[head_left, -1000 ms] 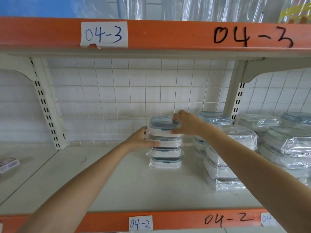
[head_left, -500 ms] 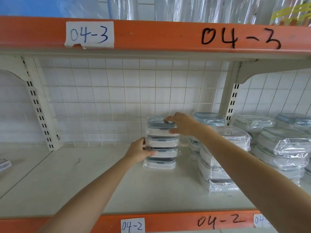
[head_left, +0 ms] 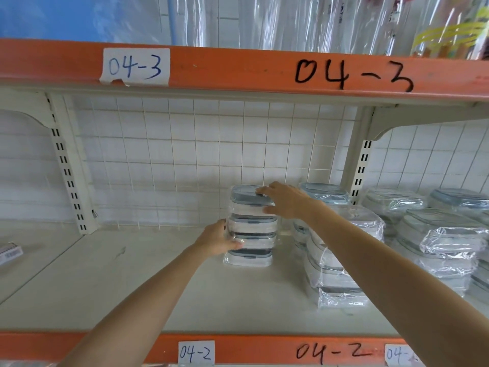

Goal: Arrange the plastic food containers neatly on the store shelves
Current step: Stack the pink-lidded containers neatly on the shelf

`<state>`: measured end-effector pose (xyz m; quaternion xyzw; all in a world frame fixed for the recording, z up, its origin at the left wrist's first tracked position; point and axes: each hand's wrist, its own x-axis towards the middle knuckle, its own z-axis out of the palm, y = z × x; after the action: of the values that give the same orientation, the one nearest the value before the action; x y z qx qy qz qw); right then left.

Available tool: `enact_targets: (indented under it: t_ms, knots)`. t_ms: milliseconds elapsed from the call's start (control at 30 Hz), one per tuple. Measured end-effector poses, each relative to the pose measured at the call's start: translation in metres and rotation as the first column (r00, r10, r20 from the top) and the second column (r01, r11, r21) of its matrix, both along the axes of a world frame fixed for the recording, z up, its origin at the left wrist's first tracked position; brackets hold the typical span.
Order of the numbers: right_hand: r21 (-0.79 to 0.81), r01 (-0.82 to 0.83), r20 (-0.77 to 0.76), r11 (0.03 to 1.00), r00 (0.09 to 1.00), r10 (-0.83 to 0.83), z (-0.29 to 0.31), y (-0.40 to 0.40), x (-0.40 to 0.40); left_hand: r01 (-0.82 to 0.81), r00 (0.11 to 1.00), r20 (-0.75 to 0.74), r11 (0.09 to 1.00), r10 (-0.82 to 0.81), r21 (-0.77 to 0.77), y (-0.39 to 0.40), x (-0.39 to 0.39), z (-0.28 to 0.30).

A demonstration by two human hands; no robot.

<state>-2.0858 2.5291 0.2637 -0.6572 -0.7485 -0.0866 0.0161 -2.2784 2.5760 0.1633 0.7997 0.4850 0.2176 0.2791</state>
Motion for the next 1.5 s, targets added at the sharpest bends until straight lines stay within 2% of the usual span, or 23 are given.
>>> enact_targets:
  t_ms: [100, 233, 400, 567, 733, 900, 1033, 1167, 1267, 1500]
  knots:
    - [0.081, -0.007, 0.052, 0.997, 0.999, 0.003, 0.002, -0.014, -0.005, -0.001, 0.986, -0.166, 0.995, 0.017, 0.096, -0.004, -0.009, 0.007]
    - [0.177, -0.093, 0.076, 0.980, 0.994, 0.081, 0.003, -0.039, -0.016, 0.057, 0.911, -0.412, 0.981, 0.025, 0.186, -0.016, -0.025, 0.007]
    - [0.061, -0.150, 0.107, 0.987, 0.984, 0.143, -0.014, -0.067, -0.047, 0.154, 0.832, -0.554, 0.948, 0.027, 0.279, -0.053, -0.042, 0.004]
    - [-0.084, -0.191, 0.112, 0.978, 0.974, 0.199, -0.046, -0.095, -0.092, 0.251, 0.809, -0.588, 0.893, 0.019, 0.374, -0.104, -0.092, -0.004]
    - [-0.134, -0.239, 0.009, 0.962, 0.970, 0.243, -0.078, -0.130, -0.148, 0.173, 0.849, -0.518, 0.869, 0.108, 0.465, -0.154, -0.158, -0.022]
    - [-0.184, -0.286, -0.022, 0.940, 0.958, 0.287, -0.114, -0.171, -0.191, 0.136, 0.823, -0.551, 0.896, 0.136, 0.423, -0.196, -0.200, -0.051]
    - [-0.287, -0.299, -0.034, 0.910, 0.953, 0.303, -0.150, -0.205, -0.202, 0.149, 0.790, -0.612, 0.957, 0.036, 0.250, -0.228, -0.217, -0.084]
    - [-0.433, -0.265, -0.070, 0.861, 0.963, 0.261, -0.186, -0.227, -0.201, 0.163, 0.764, -0.644, 0.978, -0.044, 0.126, -0.253, -0.223, -0.110]
    - [-0.498, -0.237, -0.073, 0.834, 0.970, 0.232, -0.205, -0.230, -0.199, 0.167, 0.748, -0.662, 0.980, -0.054, 0.109, -0.262, -0.222, -0.123]
    - [-0.495, -0.209, -0.131, 0.843, 0.978, 0.166, -0.238, -0.221, -0.188, 0.147, 0.775, -0.631, 0.982, -0.038, 0.121, -0.255, -0.213, -0.144]
